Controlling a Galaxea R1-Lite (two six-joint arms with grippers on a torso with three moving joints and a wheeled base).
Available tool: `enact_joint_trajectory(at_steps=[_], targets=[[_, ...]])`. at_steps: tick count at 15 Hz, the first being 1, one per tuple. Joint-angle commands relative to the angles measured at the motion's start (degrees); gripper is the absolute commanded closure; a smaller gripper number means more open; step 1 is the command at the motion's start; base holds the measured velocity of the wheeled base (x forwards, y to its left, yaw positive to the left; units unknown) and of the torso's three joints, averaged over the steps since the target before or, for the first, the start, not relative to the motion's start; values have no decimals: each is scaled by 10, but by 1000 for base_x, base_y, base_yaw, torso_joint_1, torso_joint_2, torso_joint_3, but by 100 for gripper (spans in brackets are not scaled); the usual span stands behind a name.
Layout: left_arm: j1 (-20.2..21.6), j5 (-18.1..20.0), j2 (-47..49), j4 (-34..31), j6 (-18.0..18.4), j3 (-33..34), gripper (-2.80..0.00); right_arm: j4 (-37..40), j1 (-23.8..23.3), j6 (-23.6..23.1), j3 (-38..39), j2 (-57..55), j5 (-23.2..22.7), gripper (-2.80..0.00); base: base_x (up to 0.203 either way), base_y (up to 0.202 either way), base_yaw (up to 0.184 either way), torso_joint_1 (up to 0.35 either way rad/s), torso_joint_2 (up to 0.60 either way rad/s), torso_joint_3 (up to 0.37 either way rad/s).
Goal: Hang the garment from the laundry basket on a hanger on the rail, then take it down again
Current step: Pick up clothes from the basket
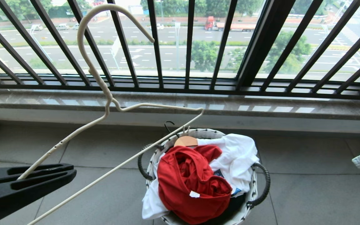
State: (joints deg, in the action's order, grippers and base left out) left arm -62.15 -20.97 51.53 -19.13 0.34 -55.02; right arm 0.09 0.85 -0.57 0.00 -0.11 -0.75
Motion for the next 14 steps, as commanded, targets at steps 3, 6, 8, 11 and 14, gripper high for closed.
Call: enact_joint_trajectory(at_steps=[3,6,8,11,14], targets=[[0,-1,-17,-1,0,-16,0,13,0,2,-30,-6,8,0,0,0,0,0,0,0],[0,-2,-15,-2,-1,-20,0,50,1,15,-118,-98,8,0,0,0,0,0,0,0],[0,-3,-14,-6,5,-18,0,56,1,19,-173,-192,4,0,0,0,0,0,0,0],[1,-8,-12,-6,8,-18,0,38,2,16,-224,-355,-53,0,0,0,0,0,0,0],[1,-50,0,-3,7,-26,0,-17,21,0,-257,-533,-121,0,0,0,0,0,0,0]])
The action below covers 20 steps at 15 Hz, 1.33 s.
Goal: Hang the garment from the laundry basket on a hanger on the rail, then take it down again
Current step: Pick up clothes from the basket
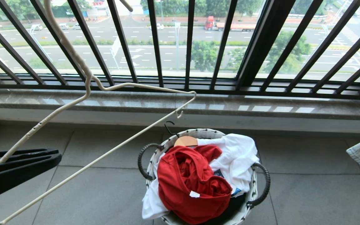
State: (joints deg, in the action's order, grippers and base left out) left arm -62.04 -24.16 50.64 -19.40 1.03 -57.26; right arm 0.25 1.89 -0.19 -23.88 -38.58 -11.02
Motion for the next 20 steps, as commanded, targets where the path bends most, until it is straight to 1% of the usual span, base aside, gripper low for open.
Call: enact_joint_trajectory(at_steps=[1,3,4,7,9,11,13,17,20], targets=[[1,-31,14,0,0,-11,0,-46,24,-8,-33,-213,-31,0,0,0,0,0,0,0],[1,-65,20,-3,-1,-24,0,-96,61,-14,-79,-334,-44,0,0,0,0,0,0,0],[1,-80,22,-4,-1,-26,0,-114,86,-17,-115,-390,-45,0,0,0,0,0,0,0],[1,-96,27,-4,-1,-28,0,-140,157,-22,-234,-522,-38,0,0,0,0,0,0,0],[3,-102,30,-3,-1,-28,0,-142,200,-24,-271,-567,-29,0,0,0,0,0,0,0],[5,-102,39,-2,-4,-28,0,-111,222,-25,-282,-573,-12,0,0,0,0,0,0,0],[24,-100,48,-2,-7,-29,0,-82,231,-30,-282,-600,-9,0,0,0,0,0,0,0],[24,-99,55,0,-8,-27,0,26,258,-58,-296,-606,2,0,0,0,0,0,0,0],[24,-99,61,0,-9,-24,0,56,270,-59,-297,-615,17,0,0,0,0,0,0,0]])
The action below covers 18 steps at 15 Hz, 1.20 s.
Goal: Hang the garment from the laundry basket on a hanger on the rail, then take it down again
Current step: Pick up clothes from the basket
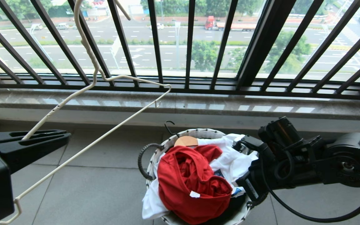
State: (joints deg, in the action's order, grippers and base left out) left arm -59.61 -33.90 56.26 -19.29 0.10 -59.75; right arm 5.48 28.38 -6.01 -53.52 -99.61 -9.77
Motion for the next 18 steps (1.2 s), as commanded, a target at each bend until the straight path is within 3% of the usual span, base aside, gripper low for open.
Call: enact_joint_trajectory(at_steps=[1,4,10,18], targets=[[0,-2,3,-1,0,0,0,6,7,-1,0,-5,6,0,0,0,0,0,0,0],[0,-3,3,-1,0,1,0,10,19,-1,1,-7,29,0,0,0,0,0,0,0],[-1,1,3,-1,0,2,0,1,33,-20,3,-17,25,0,0,0,0,0,0,0],[-1,0,-9,-1,3,-5,0,-193,70,42,7,-39,37,0,0,0,0,0,0,0]])
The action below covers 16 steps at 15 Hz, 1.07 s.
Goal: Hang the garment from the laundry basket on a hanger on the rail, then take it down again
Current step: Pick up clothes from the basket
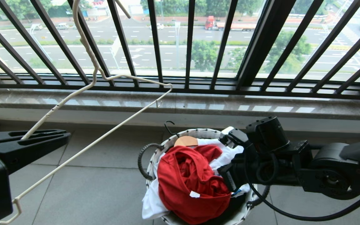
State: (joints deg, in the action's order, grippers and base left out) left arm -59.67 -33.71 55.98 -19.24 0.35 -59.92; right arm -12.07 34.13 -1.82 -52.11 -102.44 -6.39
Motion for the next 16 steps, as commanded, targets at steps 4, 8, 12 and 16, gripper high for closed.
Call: enact_joint_trajectory(at_steps=[4,8,12,16], targets=[[-1,-2,-12,-1,1,-6,0,-36,21,-28,-87,-84,36,0,0,0,0,0,0,0],[0,-2,-18,0,1,-7,0,-40,21,-46,-145,-114,34,0,0,0,0,0,0,0],[-1,-2,-19,0,1,-10,0,-40,22,-45,-189,-142,30,0,0,0,0,0,0,0],[0,-2,-19,0,1,-10,0,-40,26,-86,-215,-170,23,-280,0,0,0,0,0,0]])
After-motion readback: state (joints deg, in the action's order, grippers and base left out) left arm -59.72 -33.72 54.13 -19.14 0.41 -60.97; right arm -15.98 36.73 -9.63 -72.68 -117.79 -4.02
